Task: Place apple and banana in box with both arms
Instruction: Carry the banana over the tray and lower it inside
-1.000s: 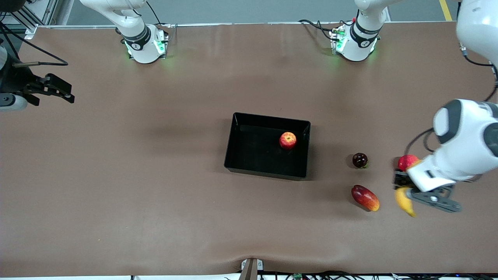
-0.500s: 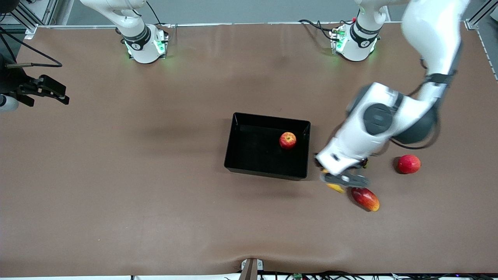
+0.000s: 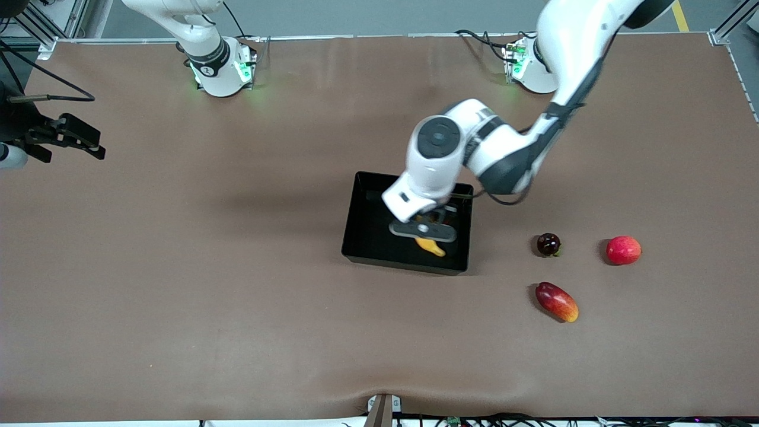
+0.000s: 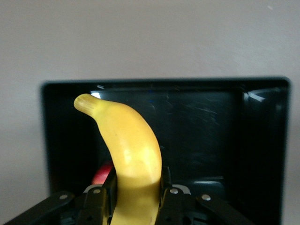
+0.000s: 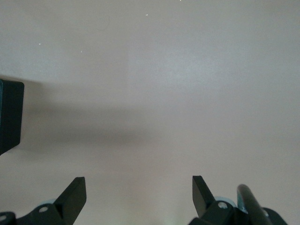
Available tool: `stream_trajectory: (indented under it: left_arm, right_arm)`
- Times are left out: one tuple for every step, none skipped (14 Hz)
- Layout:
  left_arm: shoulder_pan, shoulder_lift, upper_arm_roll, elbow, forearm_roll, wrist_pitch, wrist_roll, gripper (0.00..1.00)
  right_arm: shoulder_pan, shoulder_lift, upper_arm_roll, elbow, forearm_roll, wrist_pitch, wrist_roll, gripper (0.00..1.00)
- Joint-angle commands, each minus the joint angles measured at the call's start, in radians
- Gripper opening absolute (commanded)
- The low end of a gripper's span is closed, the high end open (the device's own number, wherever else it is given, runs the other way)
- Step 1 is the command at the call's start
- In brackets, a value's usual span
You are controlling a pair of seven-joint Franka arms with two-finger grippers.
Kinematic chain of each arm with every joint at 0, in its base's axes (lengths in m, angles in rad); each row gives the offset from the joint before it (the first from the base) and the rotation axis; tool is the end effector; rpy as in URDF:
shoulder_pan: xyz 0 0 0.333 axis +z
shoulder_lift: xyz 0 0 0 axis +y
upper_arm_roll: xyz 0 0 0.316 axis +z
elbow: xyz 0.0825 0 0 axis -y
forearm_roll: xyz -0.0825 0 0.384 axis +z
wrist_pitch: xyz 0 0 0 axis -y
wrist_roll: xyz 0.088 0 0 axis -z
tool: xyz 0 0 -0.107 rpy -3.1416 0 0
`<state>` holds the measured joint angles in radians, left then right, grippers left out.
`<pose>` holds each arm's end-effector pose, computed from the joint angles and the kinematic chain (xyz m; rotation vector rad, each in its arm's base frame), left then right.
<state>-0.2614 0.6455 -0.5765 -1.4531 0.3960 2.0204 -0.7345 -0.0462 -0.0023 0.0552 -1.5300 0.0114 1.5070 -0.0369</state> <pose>0.5456 -0.4568 0.3536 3.1250 -0.2716 0.0625 0.5476 0.0062 0.6394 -3.1290 -0.0728 0.0322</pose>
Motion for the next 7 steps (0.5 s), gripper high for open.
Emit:
stream_trajectory:
  left_arm:
    - [-0.109, 0.048, 0.065, 0.062, 0.037, -0.002, -0.063, 0.00]
    - [-0.163, 0.052, 0.111, 0.063, 0.037, 0.020, -0.081, 0.00]
    - [-0.214, 0.063, 0.157, 0.065, 0.035, 0.050, -0.097, 0.00]
    - [-0.254, 0.075, 0.197, 0.066, 0.035, 0.084, -0.097, 0.00]
    - [-0.284, 0.091, 0.226, 0.074, 0.034, 0.115, -0.100, 0.00]
    - [-0.304, 0.111, 0.243, 0.086, 0.034, 0.133, -0.100, 0.00]
    - [-0.309, 0.131, 0.251, 0.105, 0.034, 0.145, -0.098, 0.00]
  right_arm:
    - [-0.011, -0.004, 0.009, 0.011, -0.001, -0.008, -0.003, 1.00]
    - [-0.011, -0.004, 0.009, 0.011, -0.002, -0.008, -0.003, 1.00]
    - [-0.014, -0.004, 0.009, 0.011, -0.002, -0.010, -0.001, 1.00]
    - [-0.015, -0.004, 0.006, 0.011, -0.001, -0.011, -0.003, 1.00]
    - [-0.017, -0.004, 0.006, 0.011, -0.002, -0.011, -0.003, 1.00]
    - [-0.017, -0.004, 0.006, 0.011, -0.002, -0.011, -0.003, 1.00]
    - [-0.017, -0.004, 0.006, 0.011, -0.002, -0.011, -0.003, 1.00]
